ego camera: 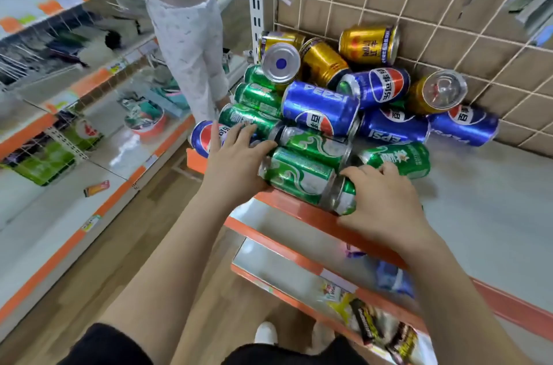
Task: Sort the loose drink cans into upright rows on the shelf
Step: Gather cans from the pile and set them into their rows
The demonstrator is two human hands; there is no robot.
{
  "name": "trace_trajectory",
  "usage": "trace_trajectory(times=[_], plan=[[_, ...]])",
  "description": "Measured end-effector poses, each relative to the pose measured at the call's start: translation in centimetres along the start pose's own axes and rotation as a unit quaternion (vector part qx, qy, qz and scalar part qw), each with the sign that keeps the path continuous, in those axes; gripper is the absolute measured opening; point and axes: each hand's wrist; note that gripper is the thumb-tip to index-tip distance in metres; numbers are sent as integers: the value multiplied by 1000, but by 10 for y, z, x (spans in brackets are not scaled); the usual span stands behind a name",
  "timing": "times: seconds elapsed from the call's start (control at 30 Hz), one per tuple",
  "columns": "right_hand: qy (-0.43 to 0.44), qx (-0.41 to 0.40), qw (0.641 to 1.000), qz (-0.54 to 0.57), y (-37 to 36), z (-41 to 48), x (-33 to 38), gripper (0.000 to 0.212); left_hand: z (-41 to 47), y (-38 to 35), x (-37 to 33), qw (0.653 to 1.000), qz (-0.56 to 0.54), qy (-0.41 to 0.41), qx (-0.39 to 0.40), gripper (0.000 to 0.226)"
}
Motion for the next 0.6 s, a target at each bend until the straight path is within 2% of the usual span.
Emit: trace_trajectory(times=[0.13,0.27,0.43,0.6], plan=[[-4,14,998,65,6,0,-8,70,4,5,4,999,10,-29,-12,83],[-3,32,983,183,17,1,-23,69,5,12,6,998,-19,-52,-11,83],[-18,34,931,362,23,3,-39,58,8,33,1,987,-132,-86,4,77],[-35,53,878,474,24,2,-53,60,9,52,-18,960,-257,-114,0,73]])
Point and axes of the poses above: each hand's wrist, its own z-axis towards the middle knuckle, its own y-axis out of the back of the hand, x = y × z, and after that the axes turned 4 degrees about -y, right-handed
